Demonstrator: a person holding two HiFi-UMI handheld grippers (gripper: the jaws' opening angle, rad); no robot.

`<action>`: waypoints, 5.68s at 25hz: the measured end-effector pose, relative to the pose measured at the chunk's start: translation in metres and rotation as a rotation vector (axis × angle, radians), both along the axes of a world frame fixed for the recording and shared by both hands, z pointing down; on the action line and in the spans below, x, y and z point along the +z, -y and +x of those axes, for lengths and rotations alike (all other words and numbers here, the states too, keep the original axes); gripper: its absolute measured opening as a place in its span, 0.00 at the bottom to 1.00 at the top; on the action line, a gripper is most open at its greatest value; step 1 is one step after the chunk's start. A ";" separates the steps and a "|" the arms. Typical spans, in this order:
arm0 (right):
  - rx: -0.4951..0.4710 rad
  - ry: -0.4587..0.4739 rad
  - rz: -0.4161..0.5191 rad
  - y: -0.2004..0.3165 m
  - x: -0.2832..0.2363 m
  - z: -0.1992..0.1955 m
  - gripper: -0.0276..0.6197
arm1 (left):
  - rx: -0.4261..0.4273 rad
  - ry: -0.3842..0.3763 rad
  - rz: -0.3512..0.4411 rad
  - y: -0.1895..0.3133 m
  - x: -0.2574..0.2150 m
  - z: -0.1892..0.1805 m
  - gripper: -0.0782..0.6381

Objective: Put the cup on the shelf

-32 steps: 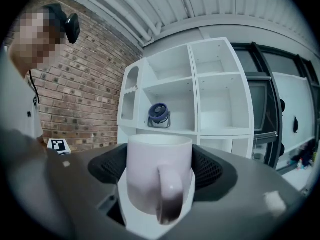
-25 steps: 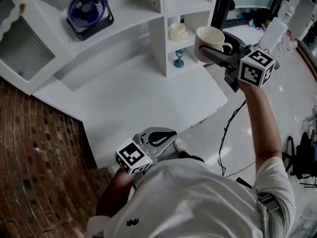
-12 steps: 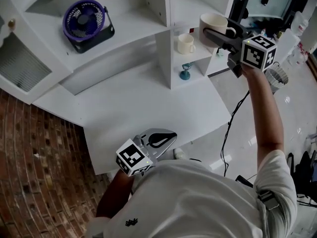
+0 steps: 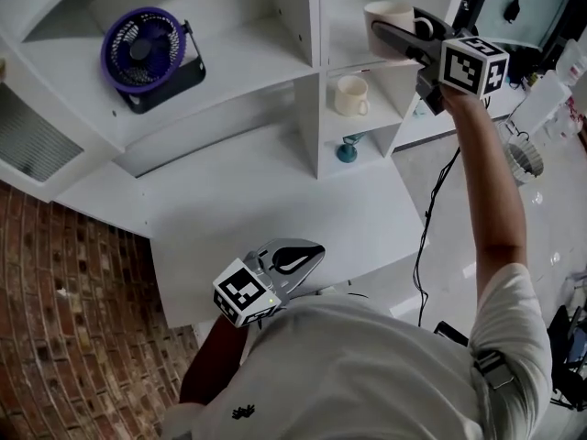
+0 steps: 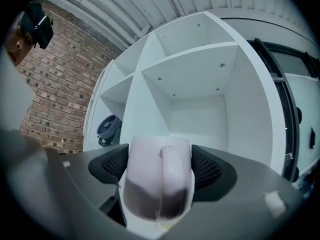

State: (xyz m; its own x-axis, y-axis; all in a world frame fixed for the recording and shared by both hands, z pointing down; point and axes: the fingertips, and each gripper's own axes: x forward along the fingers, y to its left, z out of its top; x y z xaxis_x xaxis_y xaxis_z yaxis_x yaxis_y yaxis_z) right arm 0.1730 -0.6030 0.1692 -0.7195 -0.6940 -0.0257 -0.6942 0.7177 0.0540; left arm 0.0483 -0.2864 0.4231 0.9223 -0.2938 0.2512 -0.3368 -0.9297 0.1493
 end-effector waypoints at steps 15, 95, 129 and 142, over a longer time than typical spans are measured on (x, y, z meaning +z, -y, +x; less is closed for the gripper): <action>-0.025 -0.060 -0.019 0.105 -0.009 -0.042 0.67 | -0.104 -0.008 -0.003 0.044 0.002 0.004 0.12; 0.290 -0.116 -0.175 -0.103 0.083 -0.005 0.15 | 0.089 -0.004 -0.012 -0.147 0.016 -0.070 0.12; 0.184 -0.017 -0.297 -0.449 0.247 -0.103 0.06 | 0.156 -0.030 -0.043 -0.276 0.037 -0.102 0.12; 0.045 -0.077 -0.312 -0.518 0.293 -0.157 0.06 | 0.110 -0.039 -0.045 -0.285 0.042 -0.121 0.12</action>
